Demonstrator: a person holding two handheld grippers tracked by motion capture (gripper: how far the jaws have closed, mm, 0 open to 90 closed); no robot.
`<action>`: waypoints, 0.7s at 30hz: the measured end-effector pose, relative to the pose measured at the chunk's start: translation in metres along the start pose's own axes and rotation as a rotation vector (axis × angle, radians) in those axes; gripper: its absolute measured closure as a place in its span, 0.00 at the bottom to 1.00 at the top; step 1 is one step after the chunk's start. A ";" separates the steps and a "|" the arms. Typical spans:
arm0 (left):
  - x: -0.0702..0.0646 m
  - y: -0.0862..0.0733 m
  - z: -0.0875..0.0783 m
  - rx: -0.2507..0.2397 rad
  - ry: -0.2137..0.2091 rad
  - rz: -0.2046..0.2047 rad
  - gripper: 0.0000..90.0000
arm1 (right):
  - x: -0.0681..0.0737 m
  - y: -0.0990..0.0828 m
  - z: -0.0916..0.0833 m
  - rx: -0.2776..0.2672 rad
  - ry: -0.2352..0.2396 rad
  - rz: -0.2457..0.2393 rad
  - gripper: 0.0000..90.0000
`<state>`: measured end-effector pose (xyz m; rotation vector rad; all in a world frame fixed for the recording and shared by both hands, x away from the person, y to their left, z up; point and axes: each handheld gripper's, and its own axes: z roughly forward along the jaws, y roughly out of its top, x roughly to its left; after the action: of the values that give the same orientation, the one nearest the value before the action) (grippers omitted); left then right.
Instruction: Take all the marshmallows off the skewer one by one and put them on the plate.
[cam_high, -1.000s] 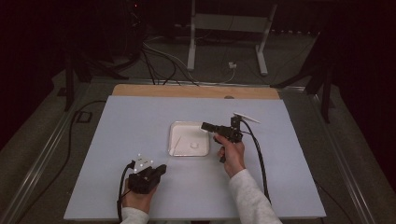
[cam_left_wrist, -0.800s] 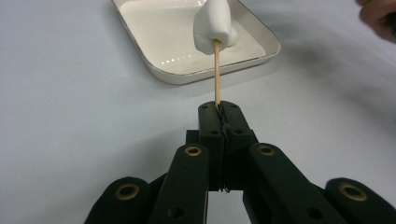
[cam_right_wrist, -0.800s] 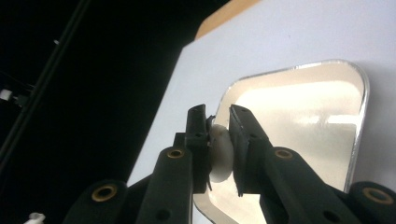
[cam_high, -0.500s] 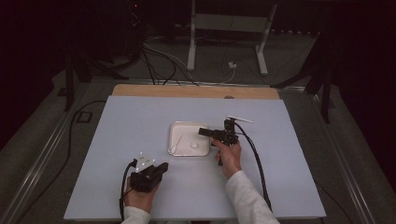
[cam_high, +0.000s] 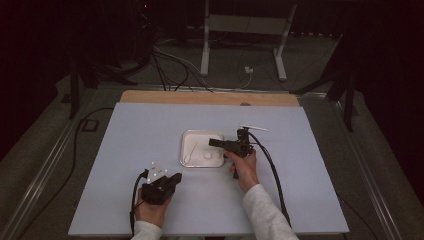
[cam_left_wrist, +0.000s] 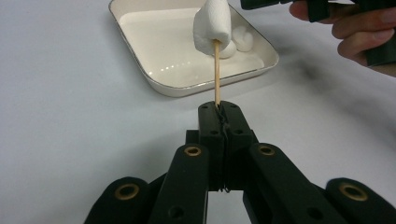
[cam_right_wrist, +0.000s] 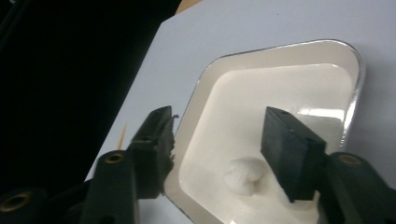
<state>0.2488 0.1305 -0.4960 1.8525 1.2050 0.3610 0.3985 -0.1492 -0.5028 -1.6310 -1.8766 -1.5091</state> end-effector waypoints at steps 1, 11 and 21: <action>0.000 0.000 0.001 -0.002 -0.001 0.000 1.00 | 0.001 0.000 0.000 0.002 0.003 -0.003 0.44; -0.002 0.005 0.010 -0.023 -0.001 -0.004 1.00 | 0.015 -0.006 0.000 0.025 0.066 -0.031 0.27; -0.004 0.010 0.013 -0.069 -0.017 0.001 1.00 | 0.028 -0.014 0.004 0.050 0.132 -0.038 0.27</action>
<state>0.2610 0.1187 -0.4949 1.7937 1.1667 0.3820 0.3790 -0.1270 -0.4917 -1.4454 -1.8682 -1.5317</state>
